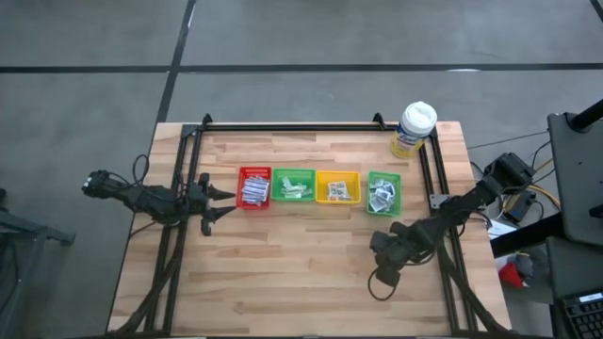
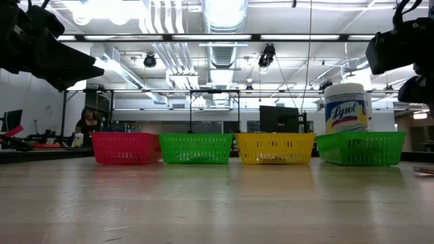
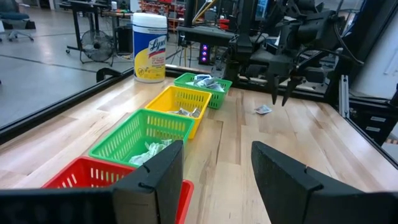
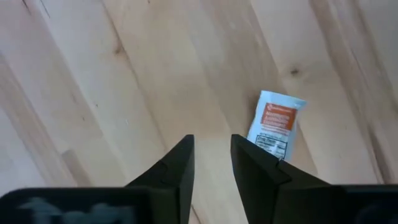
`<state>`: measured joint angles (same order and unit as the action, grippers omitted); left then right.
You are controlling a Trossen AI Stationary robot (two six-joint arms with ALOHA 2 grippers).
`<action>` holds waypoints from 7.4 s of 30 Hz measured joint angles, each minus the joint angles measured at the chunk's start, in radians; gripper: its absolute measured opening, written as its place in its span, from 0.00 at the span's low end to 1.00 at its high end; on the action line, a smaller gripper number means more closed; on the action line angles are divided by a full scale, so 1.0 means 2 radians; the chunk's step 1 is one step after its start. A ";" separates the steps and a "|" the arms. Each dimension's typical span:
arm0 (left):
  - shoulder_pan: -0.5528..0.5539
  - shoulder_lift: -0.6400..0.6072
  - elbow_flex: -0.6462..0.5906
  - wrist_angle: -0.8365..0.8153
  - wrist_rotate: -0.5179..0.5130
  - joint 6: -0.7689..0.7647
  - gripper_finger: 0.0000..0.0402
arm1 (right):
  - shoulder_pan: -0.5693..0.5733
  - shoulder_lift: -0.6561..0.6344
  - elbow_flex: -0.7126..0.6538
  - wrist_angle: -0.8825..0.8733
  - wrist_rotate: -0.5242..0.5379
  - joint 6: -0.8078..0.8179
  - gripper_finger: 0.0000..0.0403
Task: Pick & Place First Aid Supplies
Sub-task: Put the orange ointment pack into the yellow bin
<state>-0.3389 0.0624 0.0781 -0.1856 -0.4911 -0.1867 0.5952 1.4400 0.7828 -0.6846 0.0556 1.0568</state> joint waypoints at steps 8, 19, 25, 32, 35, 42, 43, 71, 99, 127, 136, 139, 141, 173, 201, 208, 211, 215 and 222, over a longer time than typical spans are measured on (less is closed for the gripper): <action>0.000 0.000 0.000 0.000 0.000 0.000 0.47 | 0.000 0.000 0.011 -0.007 0.000 0.006 0.24; 0.000 0.000 0.000 0.000 0.000 0.000 0.47 | 0.000 0.000 0.024 -0.005 -0.001 -0.028 0.20; 0.000 0.000 0.000 0.000 0.000 0.000 0.47 | 0.000 0.000 0.024 -0.004 -0.001 -0.033 0.18; 0.000 0.000 0.000 0.000 0.000 0.000 0.47 | 0.000 0.000 0.024 -0.002 -0.001 -0.031 0.18; 0.000 0.000 0.000 0.000 0.000 0.000 0.47 | 0.000 0.000 0.024 0.000 -0.001 -0.029 0.19; 0.000 0.000 0.000 0.000 0.000 0.000 0.47 | 0.000 0.000 0.024 0.008 0.000 -0.026 0.22; 0.000 0.000 0.000 0.000 0.000 0.000 0.47 | 0.000 0.000 0.024 0.008 0.000 -0.026 0.22; 0.000 0.002 0.000 0.000 0.000 0.000 0.47 | -0.003 0.176 0.175 -0.189 0.013 -0.061 0.16; 0.000 0.002 0.000 0.001 0.000 0.000 0.47 | -0.002 0.207 0.220 -0.208 0.008 -0.102 0.31; 0.000 0.002 0.000 0.001 0.000 0.000 0.47 | -0.014 0.179 0.102 -0.141 -0.013 -0.070 0.49; 0.000 0.002 0.000 0.001 0.000 0.000 0.47 | -0.041 0.166 0.081 -0.117 -0.042 -0.079 0.38; 0.000 0.002 0.000 0.001 0.000 0.000 0.47 | -0.045 0.163 0.080 -0.113 -0.044 -0.083 0.32; 0.000 0.002 0.000 0.001 0.000 0.000 0.47 | -0.046 0.161 0.080 -0.112 -0.045 -0.083 0.28; 0.000 0.002 0.000 0.001 0.000 0.000 0.47 | -0.047 0.046 0.099 -0.107 0.009 -0.086 0.02; 0.000 0.002 0.000 0.001 0.000 0.000 0.47 | -0.256 0.047 0.180 -0.065 0.148 -0.447 0.02; 0.000 0.002 0.000 0.001 0.000 0.000 0.47 | -0.298 0.117 0.232 -0.070 0.148 -0.550 0.02; 0.000 0.002 0.000 0.001 0.000 0.000 0.47 | -0.319 0.142 0.248 -0.078 0.140 -0.573 0.02; 0.000 0.002 0.000 0.001 0.000 0.000 0.47 | -0.344 0.168 0.255 -0.085 0.116 -0.594 0.02; 0.000 0.002 0.000 0.001 0.000 0.000 0.47 | -0.369 0.182 0.246 -0.087 0.113 -0.598 0.02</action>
<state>-0.3386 0.0662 0.0780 -0.1838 -0.4911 -0.1867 -0.1422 1.8038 1.2750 -0.8595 0.2825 -0.1387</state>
